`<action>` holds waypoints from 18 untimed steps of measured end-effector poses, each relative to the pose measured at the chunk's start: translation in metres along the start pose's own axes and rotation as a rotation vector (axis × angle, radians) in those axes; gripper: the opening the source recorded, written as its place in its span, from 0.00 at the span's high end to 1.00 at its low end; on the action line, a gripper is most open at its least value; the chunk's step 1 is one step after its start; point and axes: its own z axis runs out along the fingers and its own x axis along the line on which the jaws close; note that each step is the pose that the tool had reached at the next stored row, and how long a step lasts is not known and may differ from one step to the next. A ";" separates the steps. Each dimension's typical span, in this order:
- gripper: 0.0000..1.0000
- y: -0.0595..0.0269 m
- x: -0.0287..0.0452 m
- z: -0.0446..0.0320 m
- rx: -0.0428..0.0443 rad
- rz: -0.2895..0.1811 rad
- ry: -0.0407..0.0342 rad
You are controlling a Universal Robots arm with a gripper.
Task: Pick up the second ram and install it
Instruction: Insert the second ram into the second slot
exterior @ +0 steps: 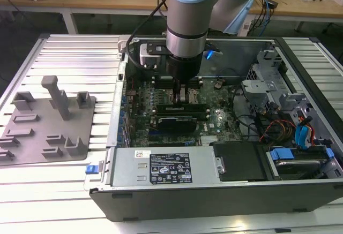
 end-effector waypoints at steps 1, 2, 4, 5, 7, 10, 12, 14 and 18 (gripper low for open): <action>0.91 0.0000 0.0000 0.0001 0.0000 0.000 0.0000; 0.91 -0.0002 0.0000 0.0003 0.0001 0.000 -0.0002; 0.91 -0.0006 0.0000 0.0005 0.0002 0.000 -0.0003; 0.91 -0.0007 0.0000 0.0006 0.0001 0.000 -0.0003; 0.91 -0.0008 -0.0001 0.0017 0.0005 0.000 -0.0011; 0.91 -0.0007 0.0000 0.0018 0.0001 0.000 -0.0008; 0.91 -0.0007 -0.0001 -0.0016 0.0001 0.000 -0.0008; 0.91 -0.0007 -0.0001 -0.0016 0.0005 0.000 -0.0015; 0.91 -0.0007 -0.0001 -0.0016 0.0054 0.000 -0.0027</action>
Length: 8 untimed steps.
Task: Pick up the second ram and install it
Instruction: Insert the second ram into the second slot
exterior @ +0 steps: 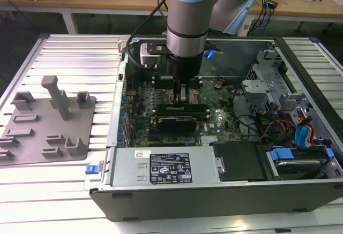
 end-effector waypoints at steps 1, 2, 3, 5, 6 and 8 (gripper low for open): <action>0.91 0.0000 0.0000 0.0002 0.0024 0.000 -0.0009; 0.91 0.0001 0.0001 0.0016 0.0068 0.000 -0.0010; 0.91 0.0002 0.0000 0.0017 0.0070 0.000 -0.0011; 0.91 0.0003 0.0000 0.0011 0.0071 0.000 -0.0014; 0.91 0.0003 0.0000 0.0005 0.0072 0.000 -0.0015; 0.91 0.0018 0.0000 0.0003 0.0082 0.000 -0.0011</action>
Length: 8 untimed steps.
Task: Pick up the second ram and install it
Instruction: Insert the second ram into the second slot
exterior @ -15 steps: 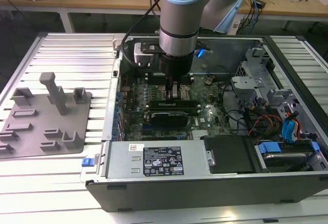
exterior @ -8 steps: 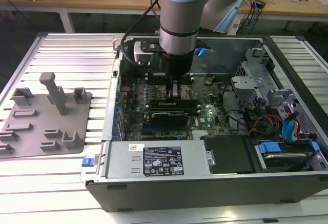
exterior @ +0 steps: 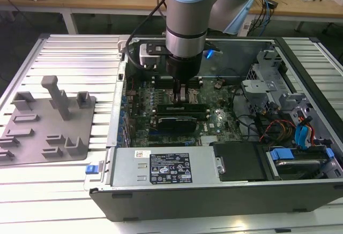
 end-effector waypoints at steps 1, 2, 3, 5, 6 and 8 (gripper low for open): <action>0.91 0.0002 0.0001 0.0004 0.0013 0.000 -0.0002; 0.91 0.0006 0.0001 0.0017 0.0027 0.000 -0.0003; 0.91 0.0006 0.0001 0.0020 0.0029 0.000 0.0000; 0.91 0.0007 0.0001 0.0023 0.0030 0.000 -0.0002; 0.91 0.0007 0.0001 0.0024 0.0030 0.000 -0.0002; 0.91 0.0008 0.0001 0.0028 0.0030 0.000 -0.0003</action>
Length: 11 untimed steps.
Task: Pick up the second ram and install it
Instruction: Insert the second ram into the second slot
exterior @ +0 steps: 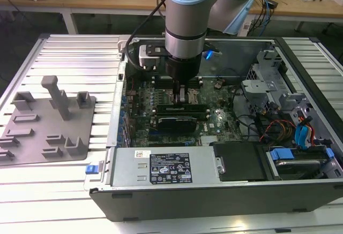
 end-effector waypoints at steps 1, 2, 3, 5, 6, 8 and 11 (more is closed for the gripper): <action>0.91 0.0000 0.0000 0.0000 -0.0001 0.000 0.0002; 0.91 0.0000 0.0000 0.0003 0.0000 0.000 -0.0001; 0.91 0.0000 0.0000 0.0010 0.0003 0.000 -0.0005; 0.91 0.0001 0.0001 0.0025 0.0000 0.000 0.0001; 0.91 0.0001 0.0001 0.0028 -0.0001 0.000 0.0002; 0.91 0.0000 0.0001 0.0046 0.0000 0.000 -0.0002; 0.91 0.0001 0.0002 0.0054 -0.0001 0.000 0.0003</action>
